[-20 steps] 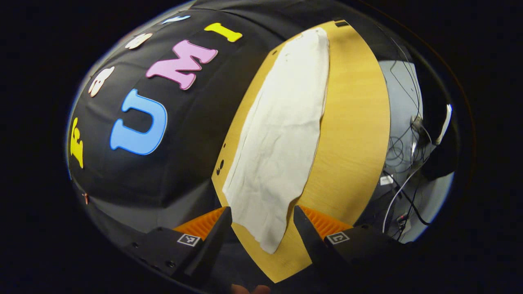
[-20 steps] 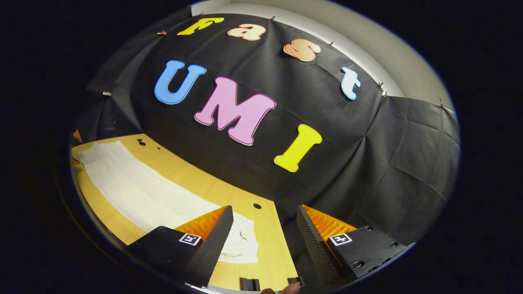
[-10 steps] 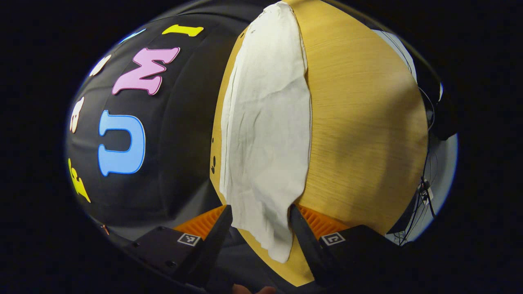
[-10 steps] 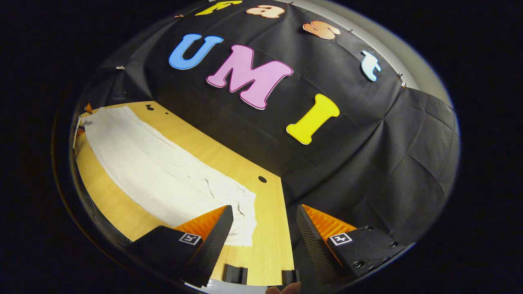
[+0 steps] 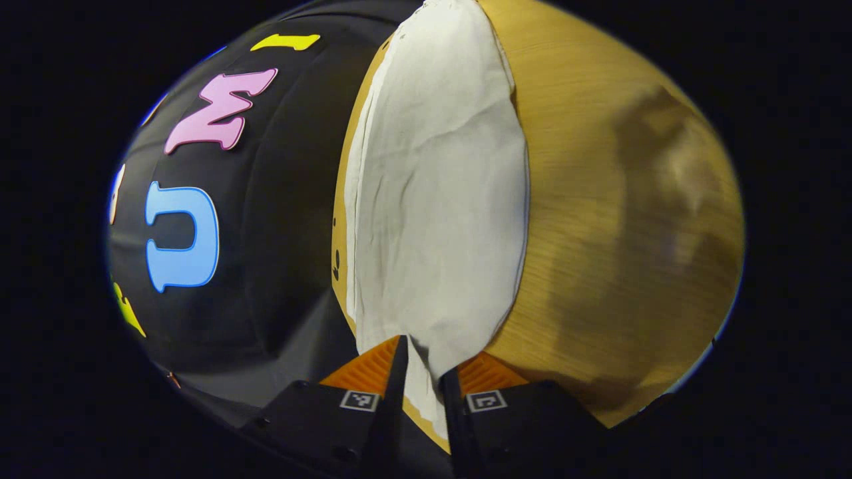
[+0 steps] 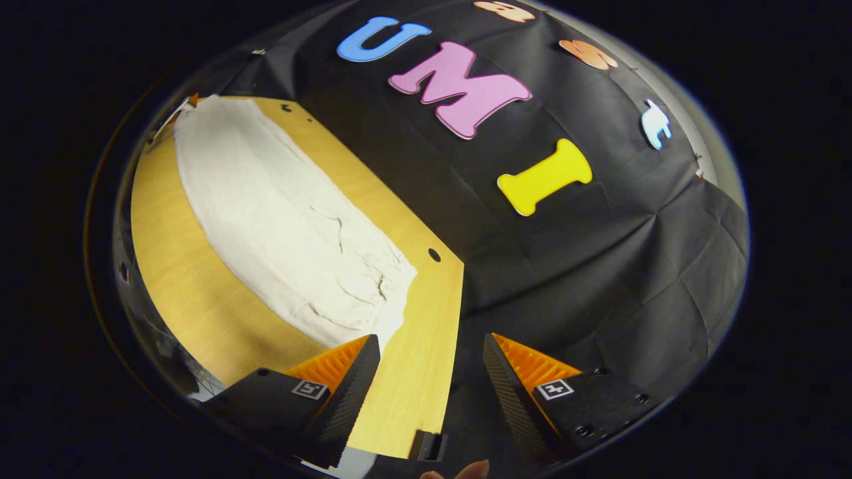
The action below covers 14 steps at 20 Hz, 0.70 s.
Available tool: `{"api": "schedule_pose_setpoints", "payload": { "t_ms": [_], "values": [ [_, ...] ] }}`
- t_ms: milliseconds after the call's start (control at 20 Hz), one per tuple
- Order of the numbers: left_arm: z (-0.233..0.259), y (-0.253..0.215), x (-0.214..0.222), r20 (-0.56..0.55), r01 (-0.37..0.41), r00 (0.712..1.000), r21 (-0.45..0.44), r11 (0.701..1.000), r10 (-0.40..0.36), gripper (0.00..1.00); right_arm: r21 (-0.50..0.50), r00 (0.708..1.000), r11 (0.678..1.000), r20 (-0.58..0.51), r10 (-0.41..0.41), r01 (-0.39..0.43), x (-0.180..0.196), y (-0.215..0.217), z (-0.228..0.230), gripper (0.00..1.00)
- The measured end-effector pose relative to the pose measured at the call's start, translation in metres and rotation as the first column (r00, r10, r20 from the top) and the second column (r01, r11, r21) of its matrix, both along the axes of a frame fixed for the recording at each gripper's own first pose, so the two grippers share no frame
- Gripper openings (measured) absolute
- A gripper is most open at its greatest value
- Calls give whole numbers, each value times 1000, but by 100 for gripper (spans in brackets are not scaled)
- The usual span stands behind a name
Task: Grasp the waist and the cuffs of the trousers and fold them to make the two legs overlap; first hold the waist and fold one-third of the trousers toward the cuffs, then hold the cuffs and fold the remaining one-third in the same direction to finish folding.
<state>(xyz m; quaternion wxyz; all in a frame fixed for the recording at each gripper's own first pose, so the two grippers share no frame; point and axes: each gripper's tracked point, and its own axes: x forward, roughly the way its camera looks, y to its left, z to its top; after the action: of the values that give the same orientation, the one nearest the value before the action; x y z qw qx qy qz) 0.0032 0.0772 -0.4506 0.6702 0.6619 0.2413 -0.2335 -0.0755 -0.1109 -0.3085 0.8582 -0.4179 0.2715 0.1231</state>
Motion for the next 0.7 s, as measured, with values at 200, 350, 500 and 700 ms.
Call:
{"api": "schedule_pose_setpoints", "payload": {
  "t_ms": [200, 350, 500, 700],
  "values": [
    [-7, 6, -4, -13, 17, 1000, 6, 1000, -17, 6, -194, 962, 944, -113, 250, -268, -11, 12, -45, 96],
    [-8, 7, -2, -59, -40, 998, -59, 997, 36, 6, -244, 894, 865, -210, 395, -439, -6, 20, -88, 96],
    [-4, 5, -4, -89, -65, 994, -73, 995, 59, 6, -311, 844, 789, -289, 452, -529, 8, -4, -120, 96],
    [-6, 5, -4, -78, -48, 996, -56, 997, 44, 5, -295, 769, 711, -292, 569, -638, 25, 18, -132, 87]
  ]
}}
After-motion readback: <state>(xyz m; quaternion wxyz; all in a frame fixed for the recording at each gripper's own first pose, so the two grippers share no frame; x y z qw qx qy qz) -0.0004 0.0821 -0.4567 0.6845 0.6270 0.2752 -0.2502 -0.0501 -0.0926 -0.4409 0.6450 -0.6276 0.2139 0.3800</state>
